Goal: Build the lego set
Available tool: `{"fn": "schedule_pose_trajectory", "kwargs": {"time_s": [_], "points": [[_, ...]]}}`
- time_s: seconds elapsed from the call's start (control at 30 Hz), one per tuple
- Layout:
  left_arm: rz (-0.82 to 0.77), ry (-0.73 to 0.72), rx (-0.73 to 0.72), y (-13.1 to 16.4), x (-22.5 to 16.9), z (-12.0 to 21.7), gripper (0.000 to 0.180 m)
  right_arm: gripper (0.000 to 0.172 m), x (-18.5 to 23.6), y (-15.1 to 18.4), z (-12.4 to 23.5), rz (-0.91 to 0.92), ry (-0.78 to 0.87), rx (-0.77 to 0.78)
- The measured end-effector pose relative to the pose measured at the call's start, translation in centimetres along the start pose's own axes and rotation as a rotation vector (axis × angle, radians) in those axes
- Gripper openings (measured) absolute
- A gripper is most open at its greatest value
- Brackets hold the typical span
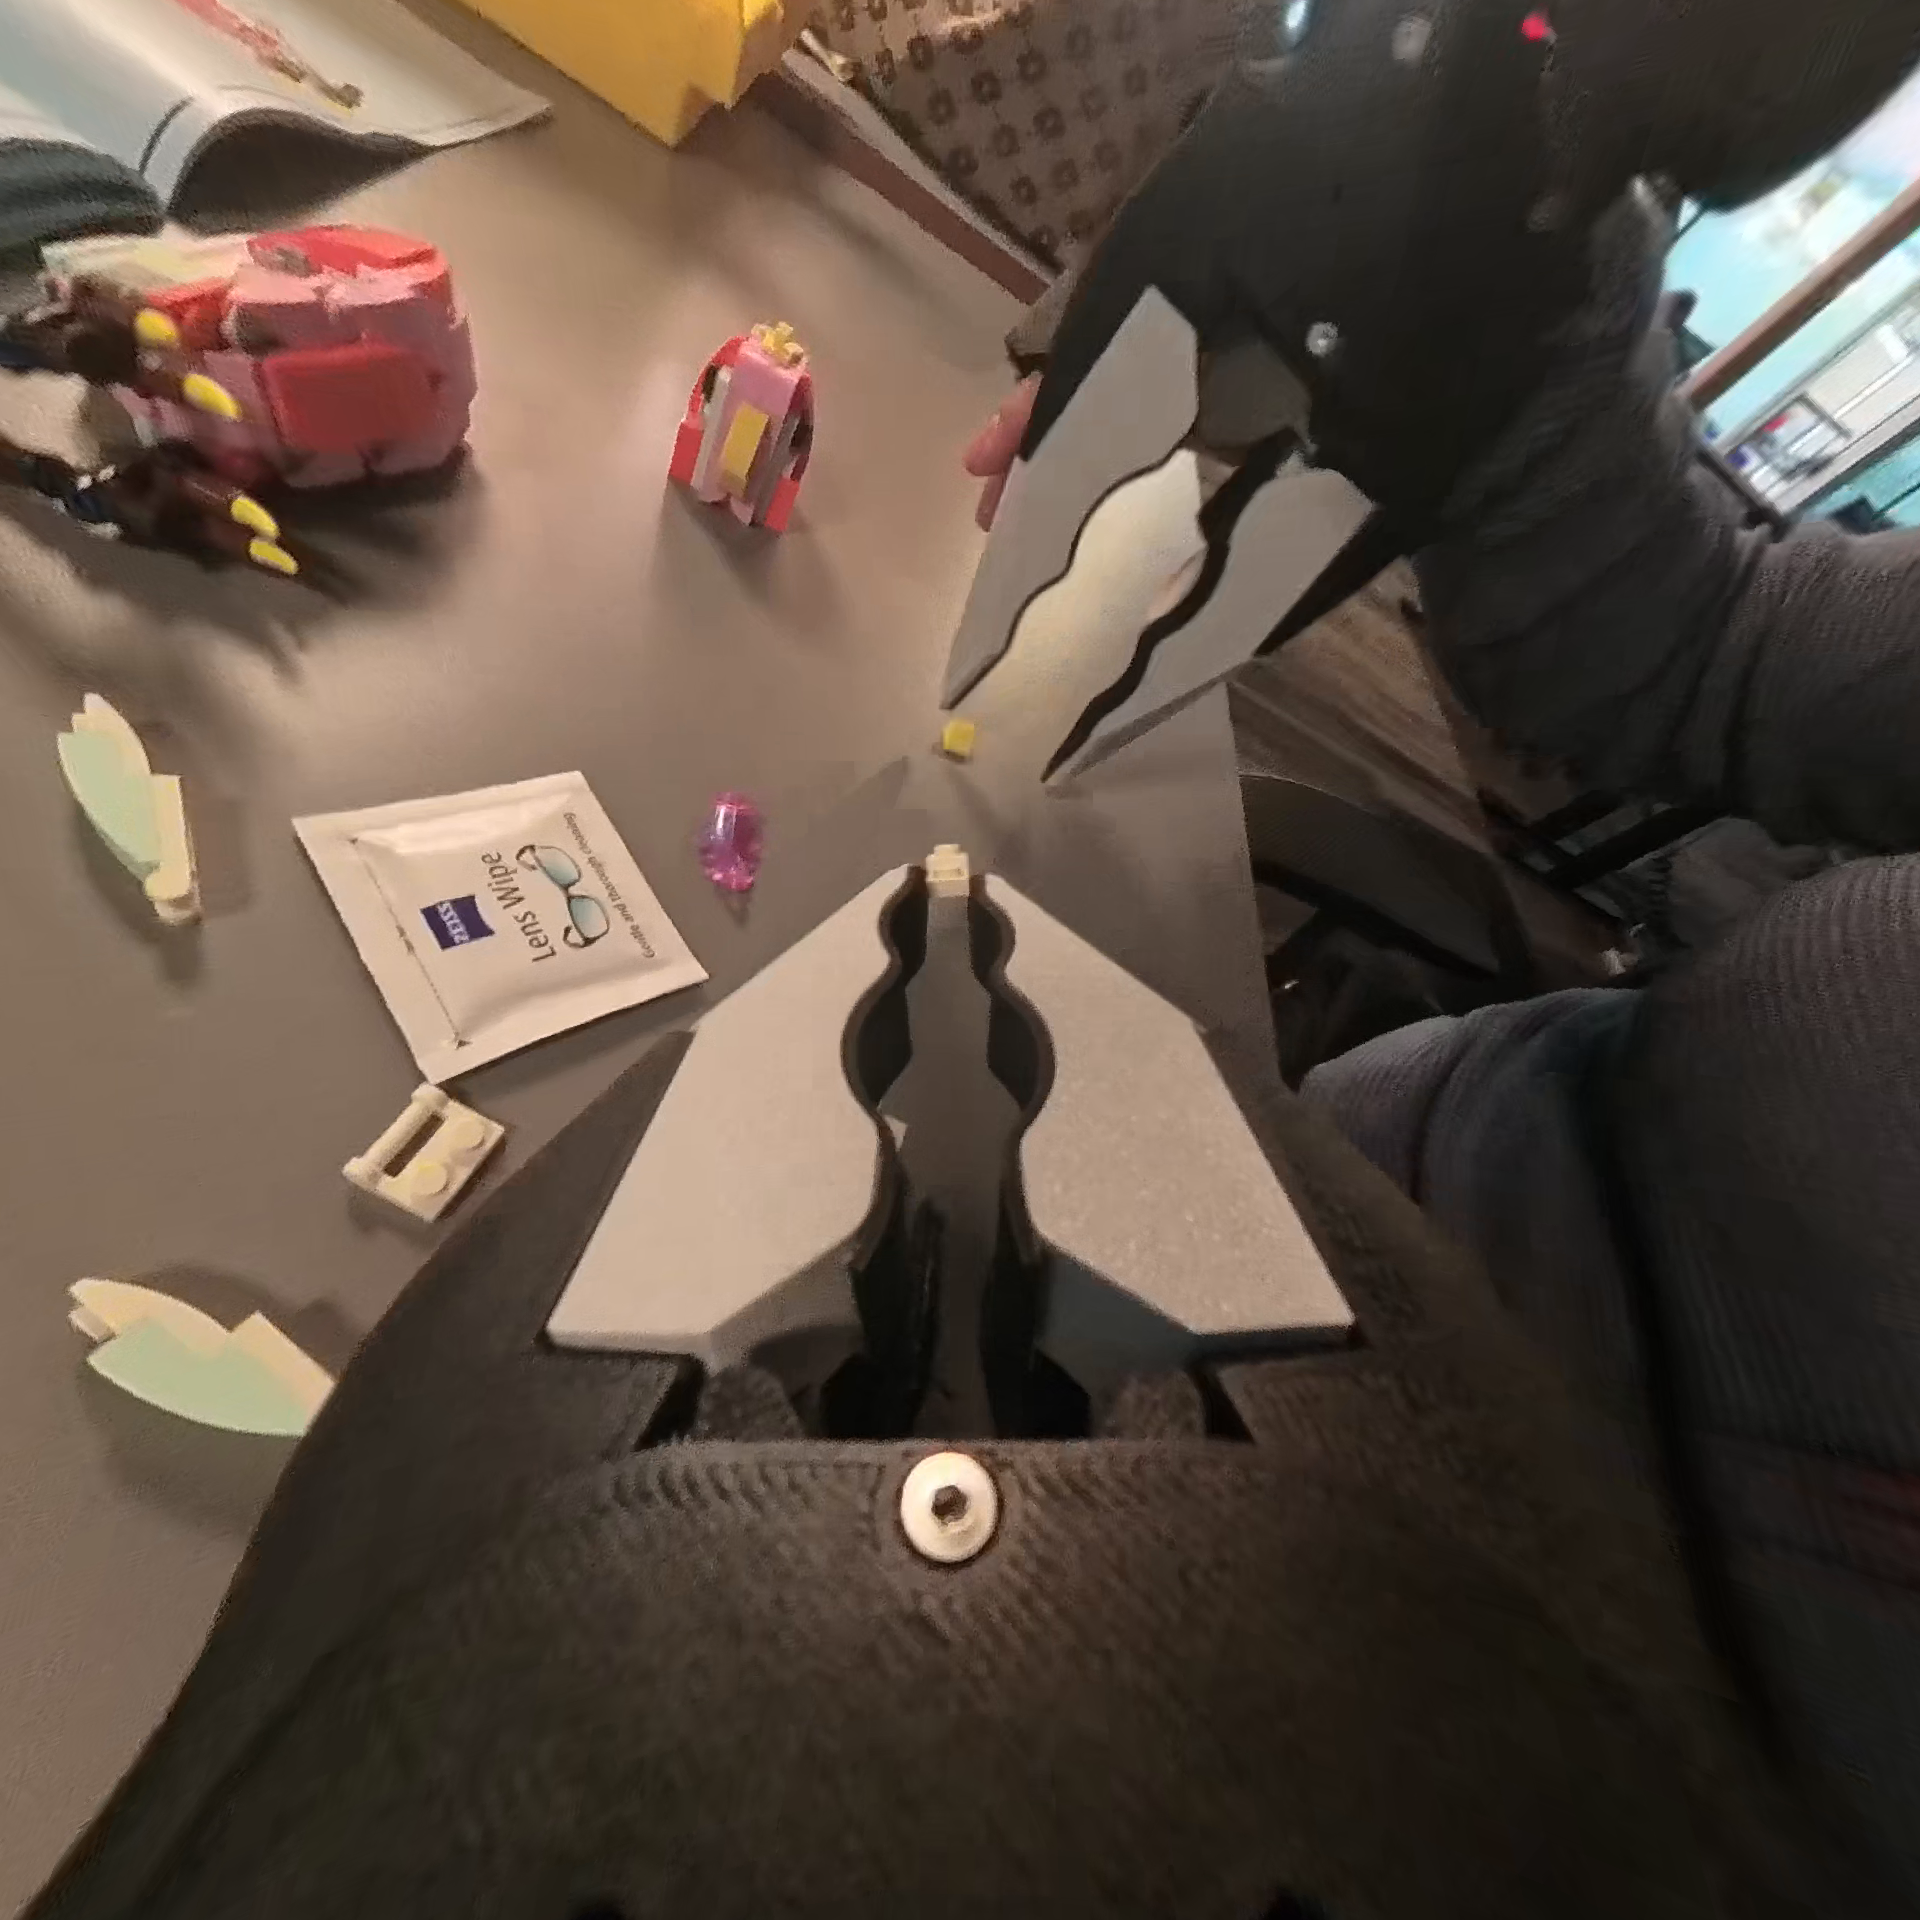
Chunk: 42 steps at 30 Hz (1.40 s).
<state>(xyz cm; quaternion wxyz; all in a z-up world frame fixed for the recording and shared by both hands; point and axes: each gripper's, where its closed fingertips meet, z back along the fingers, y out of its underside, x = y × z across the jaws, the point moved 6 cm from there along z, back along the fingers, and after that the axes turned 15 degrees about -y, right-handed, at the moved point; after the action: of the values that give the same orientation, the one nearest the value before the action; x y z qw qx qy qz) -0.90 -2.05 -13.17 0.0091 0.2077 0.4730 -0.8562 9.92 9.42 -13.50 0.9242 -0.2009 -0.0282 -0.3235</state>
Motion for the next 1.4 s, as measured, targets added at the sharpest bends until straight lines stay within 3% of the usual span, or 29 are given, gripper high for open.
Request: {"fn": "schedule_pose_trajectory", "kwargs": {"time_s": [0.13, 0.27, 0.6, 0.87, 1.03, 1.4], "points": [[-0.093, 0.038, -0.021, -0.1, -1.1, -0.2, 0.006, 0.027, -0.3, 1.9, 0.3, 0.018, 0.112, -0.21], [-0.145, 0.079, 0.008, 0.3, -1.9, -0.4, 0.006, 0.026, -0.4, 1.9, 0.3, 0.134, 0.071, -0.441], [-0.192, 0.118, 0.013, 0.4, -2.5, -0.4, 0.006, 0.007, -1.5, 2.8, -0.7, 0.084, 0.002, -0.452], [-0.407, -0.011, -0.163, -0.4, -2.8, 0.0, 0.006, 0.006, 0.3, -2.7, 2.2, 0.146, -0.017, -0.856], [-0.457, -0.054, -0.189, -0.4, -2.9, 0.0, 0.006, 0.006, 0.6, -3.5, 0.7, 0.199, -0.019, -0.858], [-0.44, -0.027, -0.183, -0.4, -2.8, 0.1, 0.006, 0.006, 0.7, -3.7, 1.0, 0.227, -0.05, -0.968]]}}
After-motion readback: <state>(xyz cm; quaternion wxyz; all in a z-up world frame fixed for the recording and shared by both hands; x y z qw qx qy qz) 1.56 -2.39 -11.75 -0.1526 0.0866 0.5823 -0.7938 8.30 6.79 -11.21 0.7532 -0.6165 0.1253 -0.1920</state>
